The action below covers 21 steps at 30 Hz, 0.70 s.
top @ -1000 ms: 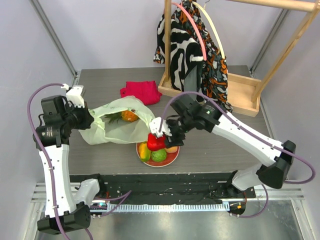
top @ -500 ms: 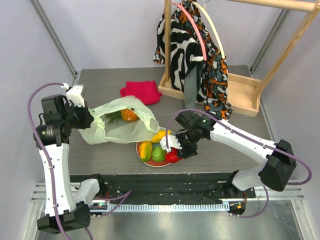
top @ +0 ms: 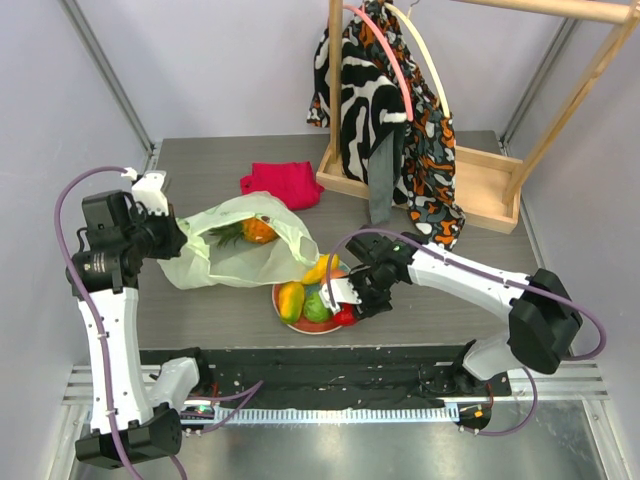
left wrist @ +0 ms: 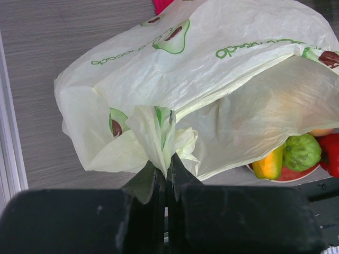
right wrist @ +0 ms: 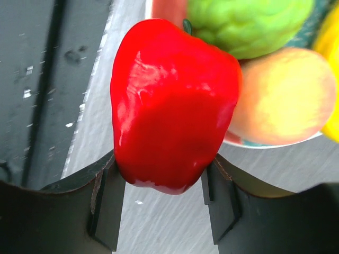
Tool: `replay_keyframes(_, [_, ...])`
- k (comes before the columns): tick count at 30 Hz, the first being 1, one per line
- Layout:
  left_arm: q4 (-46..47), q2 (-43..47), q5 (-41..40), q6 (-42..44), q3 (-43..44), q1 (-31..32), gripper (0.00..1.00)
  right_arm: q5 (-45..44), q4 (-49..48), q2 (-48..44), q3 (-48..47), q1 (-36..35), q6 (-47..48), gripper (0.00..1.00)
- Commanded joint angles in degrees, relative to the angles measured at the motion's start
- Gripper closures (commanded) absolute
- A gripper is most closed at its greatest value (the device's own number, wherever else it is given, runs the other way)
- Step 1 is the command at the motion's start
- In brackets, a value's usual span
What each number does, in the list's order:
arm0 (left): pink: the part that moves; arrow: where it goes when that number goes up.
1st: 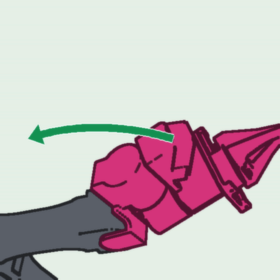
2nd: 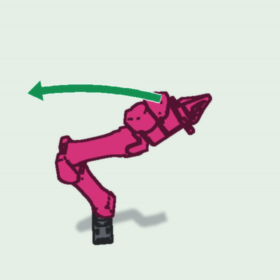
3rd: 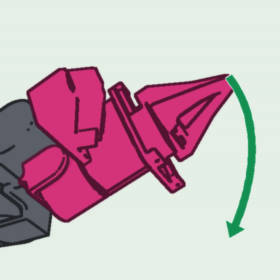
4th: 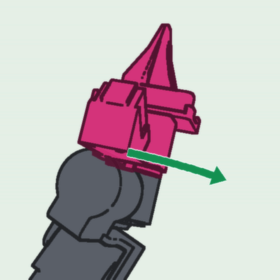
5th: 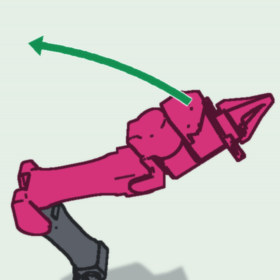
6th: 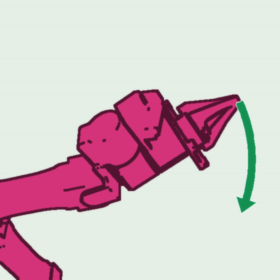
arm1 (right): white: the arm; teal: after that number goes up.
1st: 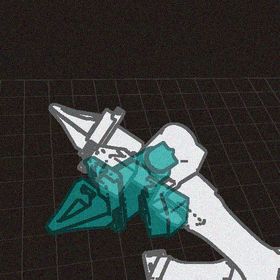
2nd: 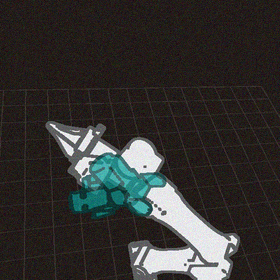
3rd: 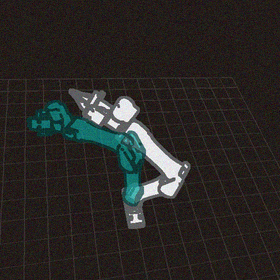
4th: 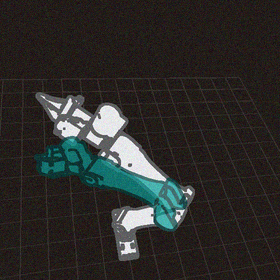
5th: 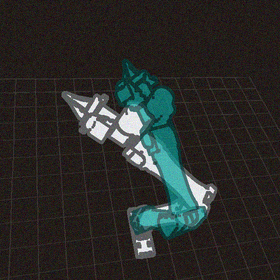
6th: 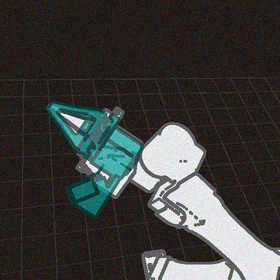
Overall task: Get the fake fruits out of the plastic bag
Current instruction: Place the fake fruit on the plate.
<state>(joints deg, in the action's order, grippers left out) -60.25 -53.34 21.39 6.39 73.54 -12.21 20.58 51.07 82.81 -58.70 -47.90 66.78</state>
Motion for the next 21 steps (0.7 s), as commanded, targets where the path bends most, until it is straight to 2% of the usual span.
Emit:
replay_keyframes(1, [0.57, 0.61, 0.14, 0.11, -0.32, -0.71, 1.00, -1.42, -5.19, 1.57, -0.80, -0.27, 0.89, 0.65])
replay_keyframes(4, [0.40, 0.61, 0.50, -0.07, -0.85, -0.89, 1.00, -1.51, -6.50, 2.45, -1.07, -0.26, 0.45, 0.64])
replay_keyframes(11, [0.75, 0.78, 1.37, -0.33, -1.82, -0.98, 1.00, -2.65, -9.67, 2.80, 0.60, -0.26, 1.16, 0.53])
replay_keyframes(16, [0.92, 0.52, 2.08, -0.33, -1.99, -1.06, 1.00, -2.65, -10.11, 1.92, 2.44, -0.26, 2.12, 0.31])
replay_keyframes(18, [1.18, 0.52, 2.25, -0.33, -1.99, -1.06, 1.00, -2.65, -10.20, 1.57, 2.97, -0.26, 2.21, 0.08])
replay_keyframes(21, [1.62, 0.34, 2.87, -0.94, -1.91, -1.07, 1.00, -2.12, -10.29, 1.39, 3.50, -0.18, 1.60, 0.03])
